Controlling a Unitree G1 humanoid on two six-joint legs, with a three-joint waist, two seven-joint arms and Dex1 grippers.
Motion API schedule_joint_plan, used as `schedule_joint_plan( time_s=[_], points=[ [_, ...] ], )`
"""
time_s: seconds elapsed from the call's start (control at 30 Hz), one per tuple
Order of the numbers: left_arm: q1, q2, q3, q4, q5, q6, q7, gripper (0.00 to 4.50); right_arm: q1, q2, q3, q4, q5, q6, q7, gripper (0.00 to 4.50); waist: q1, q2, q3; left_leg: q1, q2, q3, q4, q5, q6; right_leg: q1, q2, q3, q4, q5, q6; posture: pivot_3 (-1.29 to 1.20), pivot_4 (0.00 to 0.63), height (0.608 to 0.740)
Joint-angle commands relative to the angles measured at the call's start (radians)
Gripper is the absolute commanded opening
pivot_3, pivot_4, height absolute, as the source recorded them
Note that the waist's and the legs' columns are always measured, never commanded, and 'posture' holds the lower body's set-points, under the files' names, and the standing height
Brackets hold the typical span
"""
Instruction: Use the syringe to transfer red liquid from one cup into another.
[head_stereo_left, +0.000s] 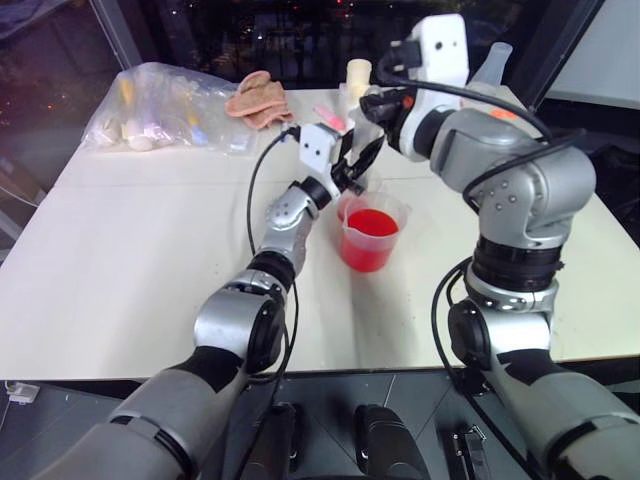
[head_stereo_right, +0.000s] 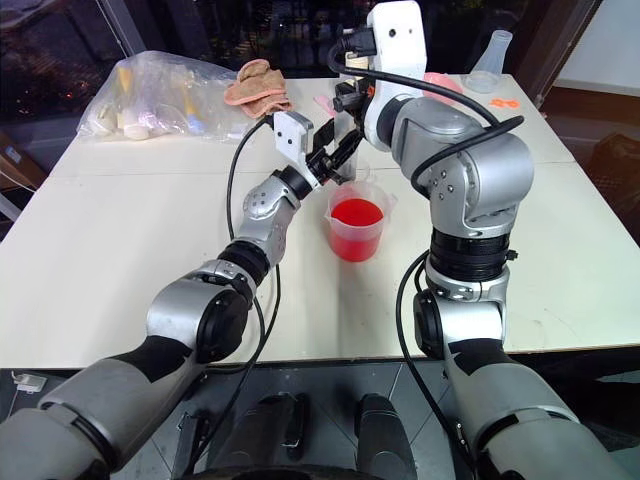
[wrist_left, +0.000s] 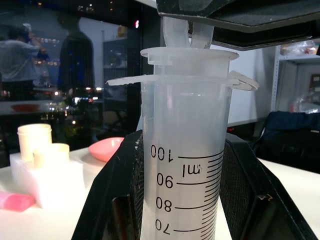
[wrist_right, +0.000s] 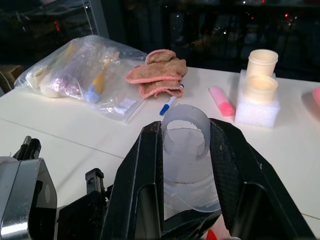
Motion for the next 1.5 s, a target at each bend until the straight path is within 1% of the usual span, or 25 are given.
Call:
schedule_joint_plan(
  time_s=[0.03, 0.07, 0.1, 0.13, 0.17, 0.2, 0.37, 0.63, 0.73, 0.87, 0.9, 1.0, 1.1, 1.17, 1.27, 1.33, 1.4, 1.5],
  points=[
    [-0.087, 0.011, 0.032, -0.042, -0.022, -0.009, 0.058, 1.51, 0.002, 0.034, 0.042, -0.022, 0.058, 0.033, 0.061, 0.77, 0.0, 0.0, 0.0, 0.0, 0.0, 0.0, 0.0, 0.0, 0.0, 0.0, 0.0, 0.0, 0.0, 0.0, 0.0, 0.0, 0.15, 0.74],
    [-0.088, 0.011, 0.032, -0.042, -0.022, -0.009, 0.059, 1.51, -0.001, 0.031, 0.038, -0.022, 0.056, 0.033, 0.06, 1.8, -0.002, 0.0, 0.0, 0.0, 0.0, 0.0, 0.0, 0.0, 0.0, 0.0, 0.0, 0.0, 0.0, 0.0, 0.0, 0.0, 0.15, 0.74],
    [-0.088, 0.011, 0.033, -0.041, -0.021, -0.008, 0.06, 1.51, -0.002, 0.03, 0.035, -0.022, 0.055, 0.033, 0.059, 2.19, -0.006, 0.0, 0.0, 0.0, 0.0, 0.0, 0.0, 0.0, 0.0, 0.0, 0.0, 0.0, 0.0, 0.0, 0.0, 0.0, 0.15, 0.74],
    [-0.088, 0.011, 0.033, -0.041, -0.02, -0.008, 0.062, 1.51, -0.004, 0.028, 0.034, -0.02, 0.053, 0.034, 0.061, 2.81, -0.01, 0.0, 0.0, 0.0, 0.0, 0.0, 0.0, 0.0, 0.0, 0.0, 0.0, 0.0, 0.0, 0.0, 0.0, 0.0, 0.15, 0.74],
    [-0.089, 0.012, 0.034, -0.04, -0.018, -0.008, 0.066, 1.51, -0.007, 0.023, 0.028, -0.021, 0.052, 0.039, 0.062, 3.16, -0.014, 0.0, 0.0, 0.0, 0.0, 0.0, 0.0, 0.0, 0.0, 0.0, 0.0, 0.0, 0.001, 0.0, 0.0, 0.0, 0.15, 0.74],
    [-0.091, 0.012, 0.036, -0.039, -0.016, -0.007, 0.07, 1.51, -0.009, 0.017, 0.024, -0.023, 0.051, 0.042, 0.064, 3.67, -0.014, 0.0, 0.0, 0.0, 0.0, 0.0, 0.0, 0.0, 0.0, 0.0, 0.0, 0.0, 0.001, 0.0, 0.0, 0.0, 0.15, 0.74],
    [-0.097, 0.012, 0.038, -0.039, -0.014, -0.007, 0.077, 1.51, -0.021, -0.01, -0.003, -0.049, 0.056, 0.063, 0.069, 3.67, -0.014, 0.0, 0.0, 0.0, 0.0, -0.001, 0.0, 0.0, 0.0, 0.0, 0.0, 0.0, 0.001, 0.0, 0.0, 0.0, 0.15, 0.74],
    [-0.116, 0.013, 0.059, -0.038, -0.032, 0.013, 0.08, 1.51, -0.022, -0.107, -0.112, -0.154, 0.088, 0.157, 0.084, 3.67, -0.014, 0.0, 0.0, 0.0, 0.0, -0.001, 0.0, 0.0, 0.0, 0.0, 0.0, 0.0, 0.0, 0.0, 0.0, 0.0, 0.15, 0.74],
    [-0.162, 0.023, 0.113, -0.045, -0.094, 0.104, 0.106, 1.51, -0.006, -0.155, -0.176, -0.199, 0.099, 0.209, 0.092, 3.67, -0.013, 0.0, 0.0, -0.001, 0.0, -0.001, 0.0, 0.0, 0.0, 0.0, 0.0, 0.0, 0.0, 0.0, 0.0, 0.0, 0.15, 0.74],
    [-0.226, 0.058, 0.168, -0.066, -0.164, 0.258, 0.132, 1.51, 0.013, -0.205, -0.208, -0.219, 0.096, 0.24, 0.1, 3.67, -0.016, 0.0, 0.0, -0.001, 0.0, -0.001, 0.0, 0.0, 0.0, 0.0, 0.0, 0.0, 0.0, 0.0, 0.0, 0.0, 0.15, 0.74],
    [-0.244, 0.072, 0.185, -0.071, -0.184, 0.309, 0.149, 1.51, 0.019, -0.218, -0.211, -0.219, 0.094, 0.241, 0.102, 3.67, -0.017, 0.0, 0.0, -0.001, 0.0, -0.001, 0.0, 0.0, 0.0, -0.001, 0.0, 0.0, 0.0, 0.0, 0.0, 0.0, 0.15, 0.74],
    [-0.317, 0.148, 0.238, -0.07, -0.248, 0.561, 0.218, 1.51, 0.039, -0.254, -0.219, -0.216, 0.09, 0.252, 0.111, 3.67, -0.018, 0.0, 0.0, -0.001, 0.0, 0.0, 0.0, 0.0, 0.0, -0.001, 0.0, 0.0, 0.001, 0.0, 0.0, 0.0, 0.15, 0.74],
    [-0.365, 0.222, 0.247, -0.061, -0.27, 0.816, 0.272, 1.51, 0.054, -0.28, -0.214, -0.215, 0.092, 0.254, 0.123, 3.67, -0.02, 0.0, 0.0, -0.001, 0.0, 0.0, 0.0, 0.0, 0.0, -0.001, 0.0, 0.0, 0.001, 0.0, 0.0, 0.0, 0.15, 0.74],
    [-0.397, 0.27, 0.242, -0.059, -0.274, 0.995, 0.313, 1.51, 0.07, -0.32, -0.199, -0.221, 0.104, 0.252, 0.152, 3.67, -0.019, 0.0, 0.0, -0.001, 0.0, 0.0, 0.0, 0.0, 0.0, -0.001, 0.0, -0.001, 0.001, 0.0, 0.0, 0.0, 0.15, 0.74],
    [-0.433, 0.319, 0.18, -0.102, -0.228, 1.208, 0.373, 1.51, 0.101, -0.396, -0.183, -0.23, 0.13, 0.246, 0.212, 3.67, -0.015, 0.0, 0.0, -0.001, 0.0, -0.001, 0.0, 0.0, 0.0, -0.001, 0.0, -0.001, 0.001, 0.0, 0.0, 0.0, 0.15, 0.74],
    [-0.447, 0.345, 0.11, -0.121, -0.187, 1.409, 0.368, 1.51, 0.135, -0.461, -0.161, -0.243, 0.148, 0.231, 0.26, 3.67, -0.012, -0.001, 0.001, -0.001, -0.001, -0.001, 0.0, 0.0, 0.0, 0.0, 0.0, -0.001, 0.001, 0.0, 0.0, 0.0, 0.15, 0.74],
    [-0.448, 0.365, 0.074, -0.135, -0.169, 1.584, 0.385, 1.51, 0.163, -0.508, -0.146, -0.255, 0.164, 0.221, 0.296, 3.67, -0.014, -0.001, 0.001, -0.001, -0.001, -0.001, 0.0, 0.0, 0.0, 0.0, 0.0, -0.001, 0.001, 0.0, 0.0, 0.0, 0.15, 0.74],
    [-0.395, 0.372, 0.021, -0.217, -0.14, 1.735, 0.407, 1.51, 0.203, -0.571, -0.129, -0.272, 0.186, 0.203, 0.343, 3.67, -0.019, 0.0, 0.001, -0.001, 0.0, -0.001, 0.0, 0.0, 0.0, 0.0, 0.0, 0.0, 0.0, 0.0, 0.001, 0.0, 0.15, 0.74]
  ],
)
